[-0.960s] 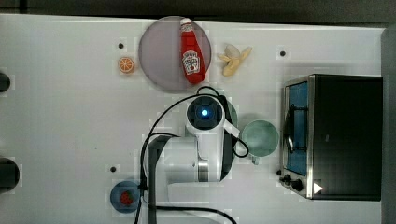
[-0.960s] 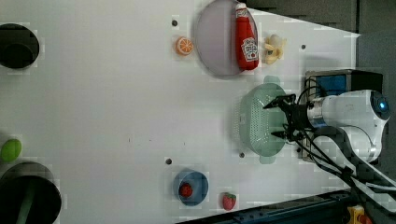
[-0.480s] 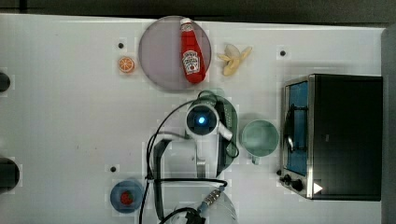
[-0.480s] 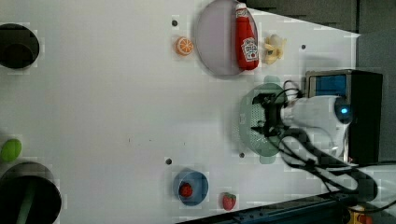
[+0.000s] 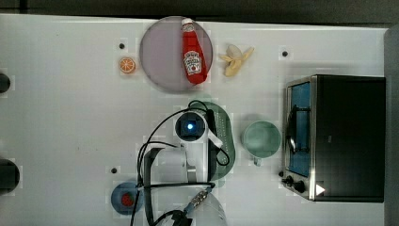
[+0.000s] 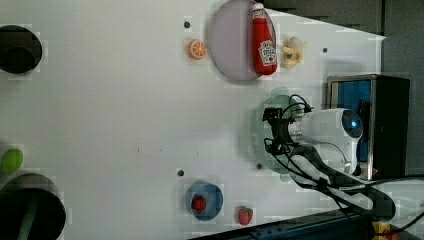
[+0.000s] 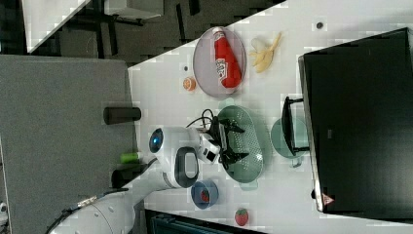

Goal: Drag strainer right to left.

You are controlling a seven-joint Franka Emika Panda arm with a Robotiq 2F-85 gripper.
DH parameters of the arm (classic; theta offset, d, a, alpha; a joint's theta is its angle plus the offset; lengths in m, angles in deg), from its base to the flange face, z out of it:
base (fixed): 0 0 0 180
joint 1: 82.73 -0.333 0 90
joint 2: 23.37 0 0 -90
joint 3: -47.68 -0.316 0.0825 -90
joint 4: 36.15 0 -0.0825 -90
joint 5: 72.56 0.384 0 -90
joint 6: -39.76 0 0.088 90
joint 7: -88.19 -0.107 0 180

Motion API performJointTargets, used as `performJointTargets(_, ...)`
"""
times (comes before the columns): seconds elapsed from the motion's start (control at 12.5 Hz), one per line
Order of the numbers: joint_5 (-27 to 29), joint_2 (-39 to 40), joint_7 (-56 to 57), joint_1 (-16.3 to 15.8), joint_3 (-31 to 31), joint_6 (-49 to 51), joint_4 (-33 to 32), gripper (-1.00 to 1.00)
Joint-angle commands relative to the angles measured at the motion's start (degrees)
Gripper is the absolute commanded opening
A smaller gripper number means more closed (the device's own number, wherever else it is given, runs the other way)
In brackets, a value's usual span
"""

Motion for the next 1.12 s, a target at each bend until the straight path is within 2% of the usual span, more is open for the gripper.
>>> performJointTargets(0.08, 0.21, -1.46, -6.85, -1.93, -0.49, -1.46, 0.83, 1.00)
performJointTargets(0.8, 1.00, -0.62, -19.14, -10.85, -3.61, -1.38, 2.79, 1.00)
performJointTargets(1.12, 4.98, 1.75, -19.66, -14.44, -4.46, -1.31, 5.97, 1.00)
